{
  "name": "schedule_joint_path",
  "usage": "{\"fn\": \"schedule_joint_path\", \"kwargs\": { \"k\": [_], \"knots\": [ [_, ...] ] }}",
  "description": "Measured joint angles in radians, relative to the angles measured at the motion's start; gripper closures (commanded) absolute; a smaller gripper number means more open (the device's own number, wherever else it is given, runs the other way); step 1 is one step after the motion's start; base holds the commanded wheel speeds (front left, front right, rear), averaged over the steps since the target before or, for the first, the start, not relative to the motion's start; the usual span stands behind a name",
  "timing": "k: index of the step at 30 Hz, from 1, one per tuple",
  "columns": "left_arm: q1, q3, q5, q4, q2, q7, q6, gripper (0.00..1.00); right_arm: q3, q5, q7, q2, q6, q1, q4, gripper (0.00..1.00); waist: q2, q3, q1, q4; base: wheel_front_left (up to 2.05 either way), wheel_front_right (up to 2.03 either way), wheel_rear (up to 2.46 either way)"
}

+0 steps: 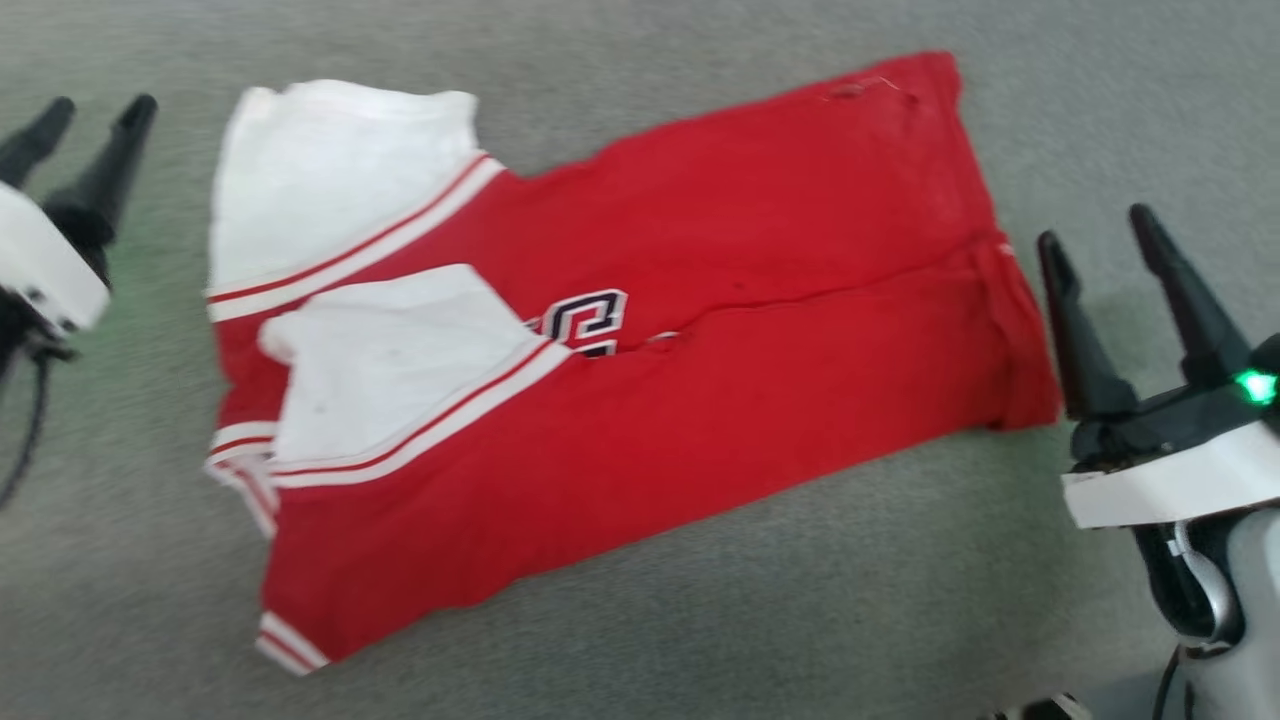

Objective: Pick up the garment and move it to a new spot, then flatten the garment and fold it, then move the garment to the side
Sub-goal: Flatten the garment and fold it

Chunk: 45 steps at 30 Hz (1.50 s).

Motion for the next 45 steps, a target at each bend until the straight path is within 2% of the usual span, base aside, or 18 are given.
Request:
{"fn": "schedule_joint_path", "kwargs": {
  "k": [4, 10, 14, 17, 18, 19, 21, 27, 34, 36, 38, 43, 45],
  "knots": [
    [-0.13, -0.037, 0.003, 0.103, -0.002, 0.194, -0.035, 0.0, 0.006, 0.001, -0.014, 0.01, 0.0, -0.015, 0.01, 0.0, 0.0, 0.034, 0.0, -0.042, 0.0, 0.0, 0.0],
    [-0.272, -0.084, -0.032, 0.193, -0.036, 0.507, -0.041, 0.0, 0.021, 0.003, -0.017, 0.016, 0.0, -0.018, 0.002, 0.0, 0.0, 0.079, 0.0, -0.08, 0.0, 0.0, 0.0],
    [-0.33, -0.089, -0.096, 0.214, -0.043, 0.681, -0.042, 0.0, 0.025, 0.003, -0.015, 0.019, 0.0, -0.024, -0.007, 0.0, 0.0, 0.1, 0.0, -0.091, 0.0, 0.0, 0.0],
    [-0.361, -0.106, -0.1, 0.199, -0.041, 0.769, -0.057, 0.01, 0.025, 0.003, -0.005, 0.019, 0.0, -0.032, -0.019, 0.0, 0.0, 0.113, 0.0, -0.093, 0.0, 0.0, 0.0],
    [-0.366, -0.109, -0.1, 0.192, -0.041, 0.785, -0.059, 0.18, 0.026, 0.003, -0.002, 0.018, 0.0, -0.035, -0.021, 0.0, 0.0, 0.116, 0.0, -0.092, 0.0, 0.0, 0.0],
    [-0.369, -0.11, -0.101, 0.186, -0.042, 0.792, -0.061, 0.55, 0.028, 0.003, 0.003, 0.016, 0.0, -0.038, -0.023, 0.0, 0.0, 0.12, 0.0, -0.09, 0.0, 0.0, 0.0],
    [-0.379, -0.112, -0.101, 0.176, -0.045, 0.796, -0.062, 1.0, 0.037, 0.004, 0.021, 0.007, 0.0, -0.043, -0.023, 0.0, 0.0, 0.127, 0.0, -0.086, 0.0, 0.0, 0.0],
    [-0.383, -0.123, -0.068, 0.161, -0.07, 0.753, -0.073, 1.0, 0.082, 0.045, 0.132, -0.033, 0.0, -0.106, 0.009, 0.0, 0.0, 0.141, 0.0, -0.069, 0.0, 0.0, 0.0],
    [-0.389, -0.132, -0.057, 0.149, -0.12, 0.71, -0.099, 1.0, 0.177, 0.14, 0.374, -0.16, 0.0, -0.328, 0.081, 0.0, 0.0, 0.154, 0.0, -0.019, 0.0, 0.0, 0.0],
    [-0.392, -0.134, -0.056, 0.146, -0.14, 0.697, -0.106, 1.0, 0.208, 0.183, 0.473, -0.198, 0.0, -0.409, 0.115, 0.0, 0.0, 0.158, 0.0, -0.001, 0.0, 0.0, 0.0],
    [-0.395, -0.136, -0.056, 0.143, -0.161, 0.686, -0.111, 1.0, 0.22, 0.242, 0.544, -0.214, 0.0, -0.477, 0.146, 0.0, 0.0, 0.162, 0.0, 0.019, 0.0, 0.0, 0.0],
    [-0.404, -0.144, -0.048, 0.131, -0.202, 0.646, -0.12, 1.0, 0.295, 0.291, 0.759, -0.283, 0.0, -0.627, 0.23, 0.0, 0.0, 0.177, 0.0, 0.069, 0.0, 0.0, 0.0],
    [-0.407, -0.146, -0.042, 0.126, -0.219, 0.627, -0.121, 1.0, 0.304, 0.3, 0.8, -0.289, 0.0, -0.669, 0.262, 0.0, 0.0, 0.183, 0.0, 0.087, 0.0, 0.0, 0.0]
  ]
}}
